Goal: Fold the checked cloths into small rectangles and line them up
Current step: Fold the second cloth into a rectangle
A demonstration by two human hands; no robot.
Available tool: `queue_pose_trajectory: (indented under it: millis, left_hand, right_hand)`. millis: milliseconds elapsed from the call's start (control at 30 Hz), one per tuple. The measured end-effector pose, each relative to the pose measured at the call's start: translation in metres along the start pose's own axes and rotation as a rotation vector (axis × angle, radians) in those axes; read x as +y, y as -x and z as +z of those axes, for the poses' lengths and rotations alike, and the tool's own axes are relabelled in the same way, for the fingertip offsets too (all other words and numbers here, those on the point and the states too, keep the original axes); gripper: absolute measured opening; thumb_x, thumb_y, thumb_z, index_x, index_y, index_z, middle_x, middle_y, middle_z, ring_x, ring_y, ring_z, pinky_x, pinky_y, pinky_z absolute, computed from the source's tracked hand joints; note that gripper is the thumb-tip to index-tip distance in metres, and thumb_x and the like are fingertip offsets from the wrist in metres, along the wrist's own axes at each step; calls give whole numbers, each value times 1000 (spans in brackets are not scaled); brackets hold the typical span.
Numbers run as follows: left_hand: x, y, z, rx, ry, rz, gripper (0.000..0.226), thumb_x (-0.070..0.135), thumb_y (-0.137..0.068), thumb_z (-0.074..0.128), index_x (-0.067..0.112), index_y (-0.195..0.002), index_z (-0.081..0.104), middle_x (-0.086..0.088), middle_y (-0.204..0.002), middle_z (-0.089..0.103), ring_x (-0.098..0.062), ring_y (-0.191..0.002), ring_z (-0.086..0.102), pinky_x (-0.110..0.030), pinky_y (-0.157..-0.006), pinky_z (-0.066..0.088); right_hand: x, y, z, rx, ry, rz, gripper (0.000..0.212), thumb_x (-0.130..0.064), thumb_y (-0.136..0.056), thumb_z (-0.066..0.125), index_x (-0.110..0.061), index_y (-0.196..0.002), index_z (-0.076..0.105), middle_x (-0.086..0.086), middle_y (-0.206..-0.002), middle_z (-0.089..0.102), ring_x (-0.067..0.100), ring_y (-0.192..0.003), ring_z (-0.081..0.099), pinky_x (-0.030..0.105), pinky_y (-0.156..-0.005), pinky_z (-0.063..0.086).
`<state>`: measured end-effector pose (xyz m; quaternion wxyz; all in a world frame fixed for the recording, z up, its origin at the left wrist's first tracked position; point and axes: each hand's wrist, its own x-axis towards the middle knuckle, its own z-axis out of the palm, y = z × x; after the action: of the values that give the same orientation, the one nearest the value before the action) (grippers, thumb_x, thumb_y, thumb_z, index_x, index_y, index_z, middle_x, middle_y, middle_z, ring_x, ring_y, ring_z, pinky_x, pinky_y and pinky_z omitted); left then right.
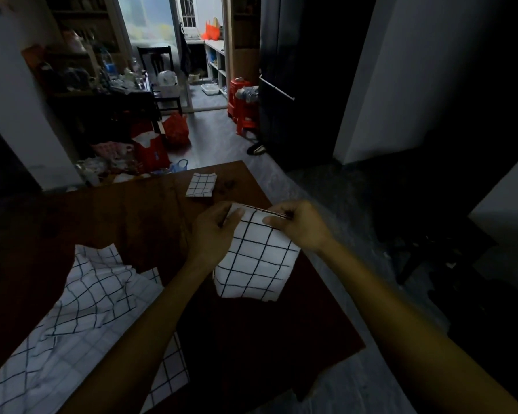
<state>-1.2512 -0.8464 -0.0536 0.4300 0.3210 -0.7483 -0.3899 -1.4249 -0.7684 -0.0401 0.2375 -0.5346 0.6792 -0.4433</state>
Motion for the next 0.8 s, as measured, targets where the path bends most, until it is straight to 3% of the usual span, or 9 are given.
queue_pose_trajectory:
  millis: [100, 200, 267, 367, 467, 600, 700, 800]
  left_hand:
    - [3, -2, -1, 76, -30, 2, 19, 20, -91, 60, 27, -73, 59, 17, -67, 57, 9, -66, 55, -3, -63, 39]
    - [-4, -6, -7, 129, 48, -52, 16, 25, -89, 61, 20, -74, 62, 6, -70, 63, 2, -69, 56, -15, -69, 46]
    - [-10, -7, -10, 150, 77, -57, 24, 25, -88, 62, 3, -79, 63, -10, -72, 63, -7, -70, 56, -24, -71, 48]
    - [-13, -7, -12, 161, 97, -53, 33, 22, -89, 61, -5, -70, 55, 5, -56, 50, -2, -58, 46, -18, -63, 42]
    - [-16, -7, -12, 139, 101, -37, 35, 20, -91, 59, -6, -69, 53, 7, -53, 47, -5, -57, 43, -22, -60, 41]
    - [-12, -7, -11, 99, 107, -33, 21, 23, -91, 58, 6, -79, 64, -25, -72, 60, -13, -65, 51, -30, -64, 46]
    - [-5, -5, -9, 82, 108, -31, 13, 20, -91, 59, 24, -81, 65, 1, -71, 63, 1, -67, 57, -16, -66, 48]
    - [1, -3, 1, 56, 77, -45, 9, 21, -89, 60, 21, -93, 68, 10, -83, 67, 5, -78, 62, -16, -74, 50]
  right_hand:
    - [1, 0, -5, 27, -13, 6, 18, -19, -83, 71, -14, -100, 72, -1, -98, 71, 11, -93, 65, 22, -82, 51]
    - [7, 5, -15, 73, -41, 36, 24, -16, -84, 69, -14, -108, 68, 0, -105, 69, 8, -96, 64, 11, -77, 50]
    - [11, 9, -18, 138, -102, 68, 25, -14, -84, 69, -13, -110, 67, 3, -110, 68, 11, -100, 63, 17, -83, 52]
    - [13, 12, -19, 184, -152, 60, 28, -13, -84, 69, -14, -112, 67, 3, -111, 67, 14, -103, 63, 25, -88, 53]
    - [12, 13, -19, 196, -151, 44, 30, -12, -85, 68, -16, -115, 65, 3, -112, 66, 12, -103, 63, 23, -87, 53]
    - [11, 12, -22, 208, -136, 59, 32, -9, -86, 67, -14, -117, 64, 5, -115, 65, 12, -104, 62, 27, -91, 52]
    - [11, 15, -25, 201, -93, 79, 36, -10, -86, 67, -15, -121, 61, -3, -117, 62, 5, -103, 58, 26, -92, 52]
    - [-1, 17, -19, 171, 196, -45, 44, -26, -85, 69, -23, -126, 56, -16, -110, 55, -4, -97, 48, 13, -86, 43]
